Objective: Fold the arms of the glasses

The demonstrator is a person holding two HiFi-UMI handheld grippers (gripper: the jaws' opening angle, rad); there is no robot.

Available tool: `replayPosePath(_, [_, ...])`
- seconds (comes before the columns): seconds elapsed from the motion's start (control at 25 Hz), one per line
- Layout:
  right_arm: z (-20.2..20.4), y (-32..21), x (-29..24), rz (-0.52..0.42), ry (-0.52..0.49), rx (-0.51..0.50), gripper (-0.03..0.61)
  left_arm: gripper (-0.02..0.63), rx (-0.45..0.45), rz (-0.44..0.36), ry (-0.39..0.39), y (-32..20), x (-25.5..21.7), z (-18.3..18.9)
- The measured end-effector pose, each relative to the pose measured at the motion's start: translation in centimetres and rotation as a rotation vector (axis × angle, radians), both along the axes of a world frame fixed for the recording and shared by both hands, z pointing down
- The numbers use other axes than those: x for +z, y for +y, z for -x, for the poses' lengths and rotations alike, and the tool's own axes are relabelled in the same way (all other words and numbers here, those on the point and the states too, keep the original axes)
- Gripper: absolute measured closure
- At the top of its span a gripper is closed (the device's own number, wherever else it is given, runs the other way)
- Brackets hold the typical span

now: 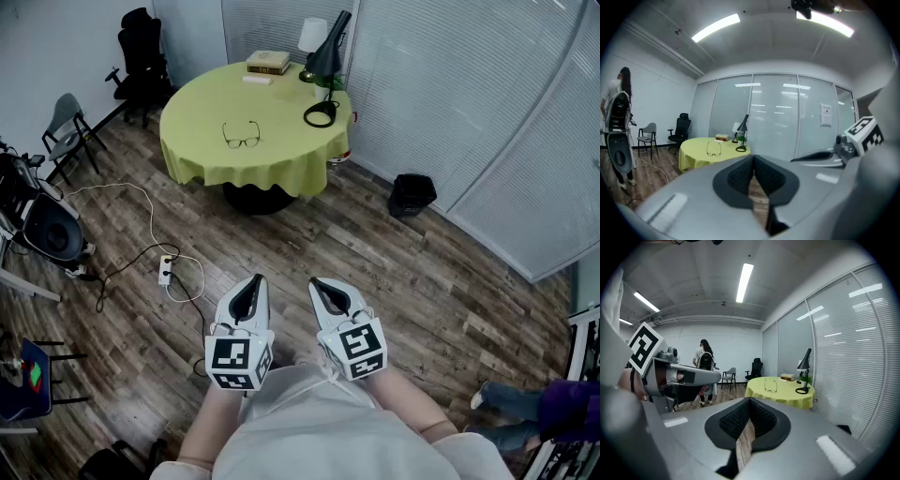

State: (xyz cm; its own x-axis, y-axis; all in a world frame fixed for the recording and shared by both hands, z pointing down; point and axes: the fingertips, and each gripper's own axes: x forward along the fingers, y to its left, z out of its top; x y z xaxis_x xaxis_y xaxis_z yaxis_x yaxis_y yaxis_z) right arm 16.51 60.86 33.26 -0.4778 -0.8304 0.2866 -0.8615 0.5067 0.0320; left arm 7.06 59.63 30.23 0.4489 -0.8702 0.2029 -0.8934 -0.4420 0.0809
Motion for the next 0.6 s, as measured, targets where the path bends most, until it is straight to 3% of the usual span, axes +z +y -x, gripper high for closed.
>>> replayPosePath(0.6, [-1.4,-1.5,1.8,0.011,0.018,0.017,0.580,0.607,-0.012,0.039,-0.009,-1.4,2.2,-0.8])
